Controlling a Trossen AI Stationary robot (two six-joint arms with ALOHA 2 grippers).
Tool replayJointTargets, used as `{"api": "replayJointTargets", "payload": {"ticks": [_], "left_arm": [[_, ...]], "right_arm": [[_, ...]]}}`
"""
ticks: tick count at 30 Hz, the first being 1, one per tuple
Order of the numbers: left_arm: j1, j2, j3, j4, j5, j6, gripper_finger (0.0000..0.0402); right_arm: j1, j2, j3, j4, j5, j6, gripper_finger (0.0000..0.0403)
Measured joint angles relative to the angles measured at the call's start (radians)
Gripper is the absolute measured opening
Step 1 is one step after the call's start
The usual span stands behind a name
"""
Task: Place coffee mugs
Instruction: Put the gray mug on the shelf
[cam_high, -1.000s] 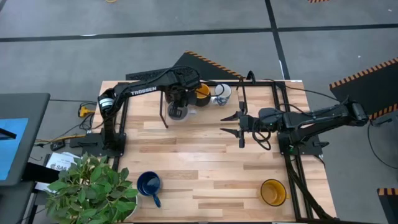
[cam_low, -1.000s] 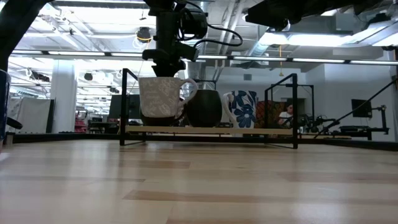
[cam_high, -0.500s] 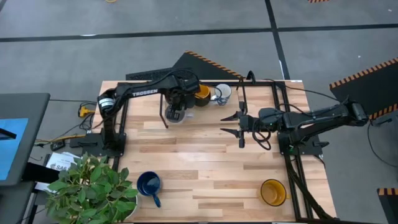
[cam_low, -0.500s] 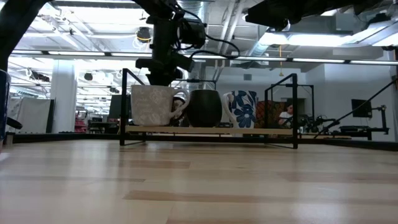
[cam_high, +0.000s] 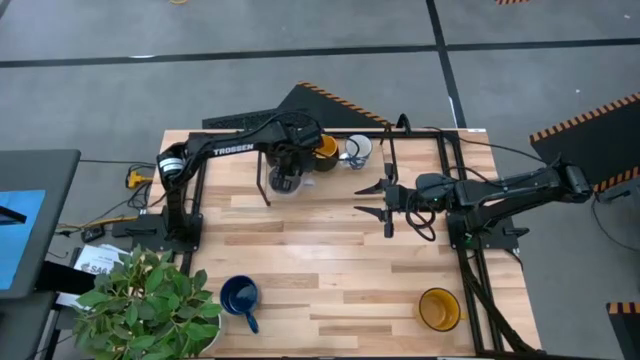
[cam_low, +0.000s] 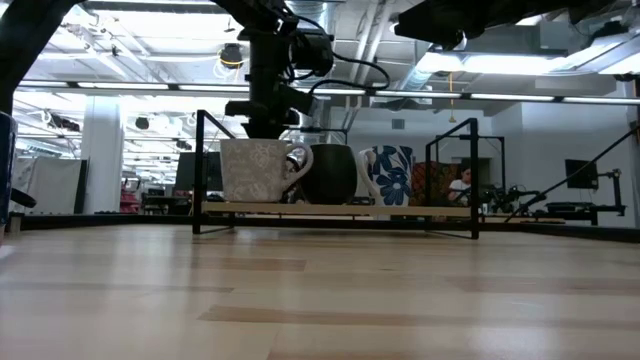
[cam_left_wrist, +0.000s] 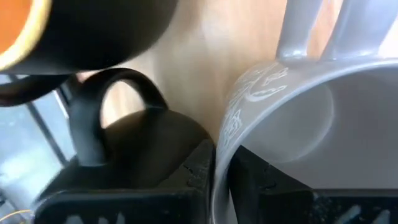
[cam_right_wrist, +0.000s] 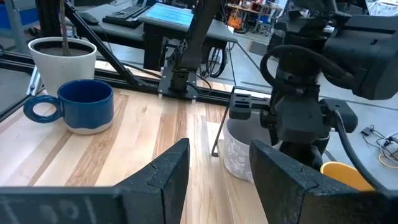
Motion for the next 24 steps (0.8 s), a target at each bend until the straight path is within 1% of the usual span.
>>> {"api": "replayJointTargets", "payload": {"ticks": [5, 9, 14, 20, 24], "left_arm": [[0.0, 0.002, -0.002, 0.015, -0.053, 0.029, 0.0051], [0.0, 0.002, -0.001, 0.019, -0.064, 0.04, 0.0072], [-0.002, 0.002, -0.001, 0.017, -0.103, 0.057, 0.0109], [-0.016, 0.002, -0.001, 0.004, -0.105, 0.049, 0.0157], [-0.037, 0.002, -0.001, -0.015, -0.104, 0.048, 0.0168]], "right_arm": [[0.0, 0.0, 0.0, 0.0, 0.0, 0.0, 0.0194], [0.0, 0.0, 0.0, 0.0, 0.0, 0.0, 0.0194], [0.0, 0.0, 0.0, 0.0, 0.0, 0.0, 0.0194], [0.0, 0.0, 0.0, 0.0, 0.0, 0.0, 0.0194], [0.0, 0.0, 0.0, 0.0, 0.0, 0.0, 0.0194]]}}
